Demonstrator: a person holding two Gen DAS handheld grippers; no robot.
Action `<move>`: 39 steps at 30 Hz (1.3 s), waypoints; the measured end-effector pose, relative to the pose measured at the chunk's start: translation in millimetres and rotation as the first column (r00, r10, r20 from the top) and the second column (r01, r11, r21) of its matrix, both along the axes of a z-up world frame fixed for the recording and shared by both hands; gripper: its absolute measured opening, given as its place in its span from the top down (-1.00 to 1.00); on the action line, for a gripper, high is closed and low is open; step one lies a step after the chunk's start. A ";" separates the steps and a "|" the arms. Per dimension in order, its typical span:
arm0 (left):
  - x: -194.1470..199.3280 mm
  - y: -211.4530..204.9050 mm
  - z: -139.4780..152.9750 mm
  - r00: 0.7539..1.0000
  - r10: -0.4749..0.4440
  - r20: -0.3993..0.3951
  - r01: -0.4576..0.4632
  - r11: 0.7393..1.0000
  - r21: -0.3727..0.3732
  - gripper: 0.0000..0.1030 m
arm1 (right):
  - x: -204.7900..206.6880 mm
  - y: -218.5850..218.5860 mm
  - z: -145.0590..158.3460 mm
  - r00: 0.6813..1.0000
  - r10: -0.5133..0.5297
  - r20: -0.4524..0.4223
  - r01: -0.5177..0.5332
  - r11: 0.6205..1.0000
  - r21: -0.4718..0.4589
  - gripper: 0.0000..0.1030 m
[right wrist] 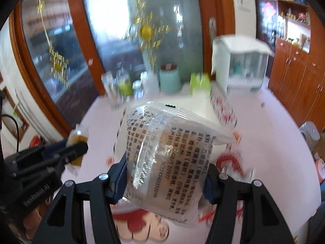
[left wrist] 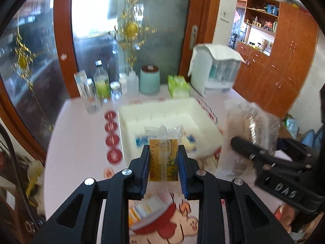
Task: Organize snacks
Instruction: 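Lift both items over the white tray and open both tools to release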
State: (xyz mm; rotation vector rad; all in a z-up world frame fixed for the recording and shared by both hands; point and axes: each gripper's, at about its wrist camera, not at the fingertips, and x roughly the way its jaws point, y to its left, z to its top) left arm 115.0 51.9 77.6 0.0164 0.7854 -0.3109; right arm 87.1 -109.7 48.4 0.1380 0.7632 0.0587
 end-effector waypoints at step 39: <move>190.9 -36.2 -111.3 0.942 0.300 -0.151 -0.274 0.947 0.169 -0.47 | 204.8 -41.2 -97.2 0.967 0.071 -0.243 -0.076 0.997 -0.012 -0.49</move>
